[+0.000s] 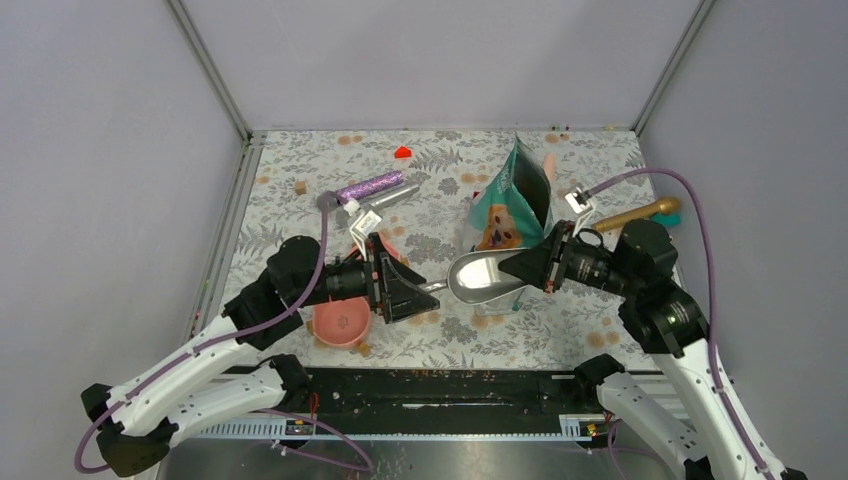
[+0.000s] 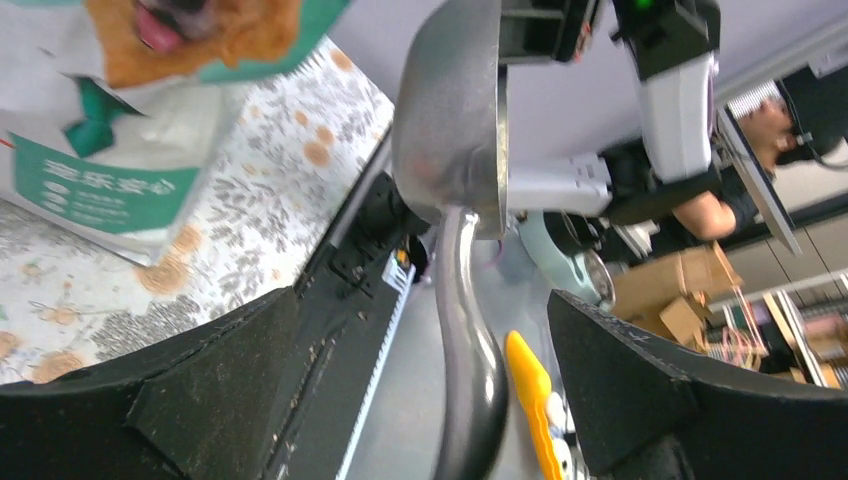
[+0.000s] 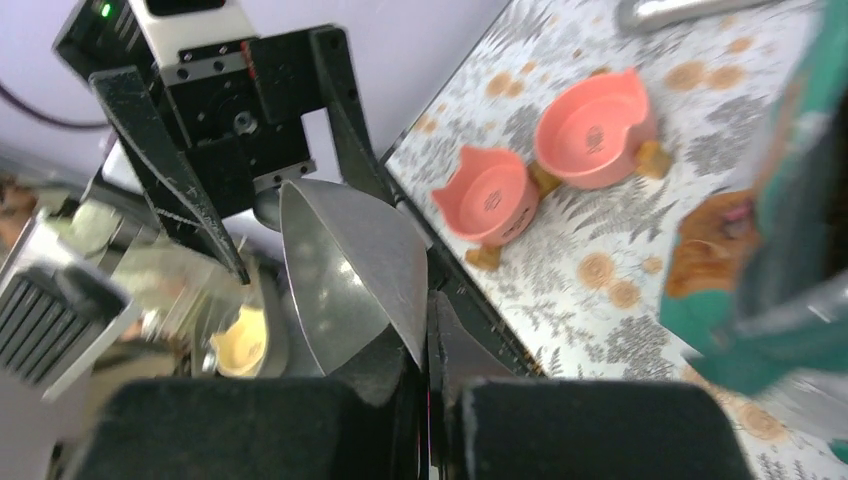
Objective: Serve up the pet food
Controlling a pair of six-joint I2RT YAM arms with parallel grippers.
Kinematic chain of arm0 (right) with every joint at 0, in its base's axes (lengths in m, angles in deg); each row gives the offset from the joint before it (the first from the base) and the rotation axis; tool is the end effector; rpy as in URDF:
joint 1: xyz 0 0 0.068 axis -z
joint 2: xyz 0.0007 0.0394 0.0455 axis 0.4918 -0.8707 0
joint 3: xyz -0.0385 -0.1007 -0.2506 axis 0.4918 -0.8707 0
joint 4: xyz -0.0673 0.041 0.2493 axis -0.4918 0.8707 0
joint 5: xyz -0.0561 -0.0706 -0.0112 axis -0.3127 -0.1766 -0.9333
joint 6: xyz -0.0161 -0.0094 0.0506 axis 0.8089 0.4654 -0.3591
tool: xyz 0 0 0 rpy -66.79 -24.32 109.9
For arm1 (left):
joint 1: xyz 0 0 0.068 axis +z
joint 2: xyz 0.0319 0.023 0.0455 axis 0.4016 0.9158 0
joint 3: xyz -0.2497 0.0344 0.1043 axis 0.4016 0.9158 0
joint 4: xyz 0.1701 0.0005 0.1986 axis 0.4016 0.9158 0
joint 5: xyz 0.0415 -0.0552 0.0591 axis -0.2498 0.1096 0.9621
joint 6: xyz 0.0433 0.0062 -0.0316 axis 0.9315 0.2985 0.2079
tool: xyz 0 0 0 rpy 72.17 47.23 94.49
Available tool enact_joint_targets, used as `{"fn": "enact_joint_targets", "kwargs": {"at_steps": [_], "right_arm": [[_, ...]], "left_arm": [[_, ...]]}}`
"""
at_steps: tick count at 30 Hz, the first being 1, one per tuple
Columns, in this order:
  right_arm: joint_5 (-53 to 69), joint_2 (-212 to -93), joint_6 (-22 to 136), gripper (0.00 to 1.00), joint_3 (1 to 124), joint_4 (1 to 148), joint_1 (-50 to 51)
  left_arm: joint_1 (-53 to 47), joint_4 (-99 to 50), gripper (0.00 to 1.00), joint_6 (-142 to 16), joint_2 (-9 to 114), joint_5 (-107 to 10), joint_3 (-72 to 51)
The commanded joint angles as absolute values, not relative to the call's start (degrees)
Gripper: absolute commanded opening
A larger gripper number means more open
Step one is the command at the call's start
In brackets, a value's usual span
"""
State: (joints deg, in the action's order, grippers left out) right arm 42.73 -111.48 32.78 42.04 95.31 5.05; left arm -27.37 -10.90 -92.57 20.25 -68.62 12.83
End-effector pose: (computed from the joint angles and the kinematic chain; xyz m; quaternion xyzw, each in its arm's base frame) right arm 0.1147 0.0785 0.3959 -0.2005 0.7051 0.5285 0.4282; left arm 0.0950 -0.1444 0.3650 0.2267 0.7052 -0.5911 0.3191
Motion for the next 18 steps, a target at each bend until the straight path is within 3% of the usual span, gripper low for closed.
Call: {"fn": "enact_joint_targets", "kwargs": {"at_steps": [1,8,18], "right_arm": [[28.37,-106.01,27.59,0.00,41.91,92.73,4.76],[25.81,-105.06,22.43,0.00,40.09,88.85,4.74],[25.44,-104.43,22.09,0.00,39.29,86.47,4.74]], "left_arm": [[-27.21,-21.50,0.99,-94.99,17.35,-58.10,13.14],[-27.21,-42.66,0.99,-102.13,17.43,-59.75,19.29],[-27.29,-45.15,0.96,-104.40,20.30,-62.91,18.94]]}}
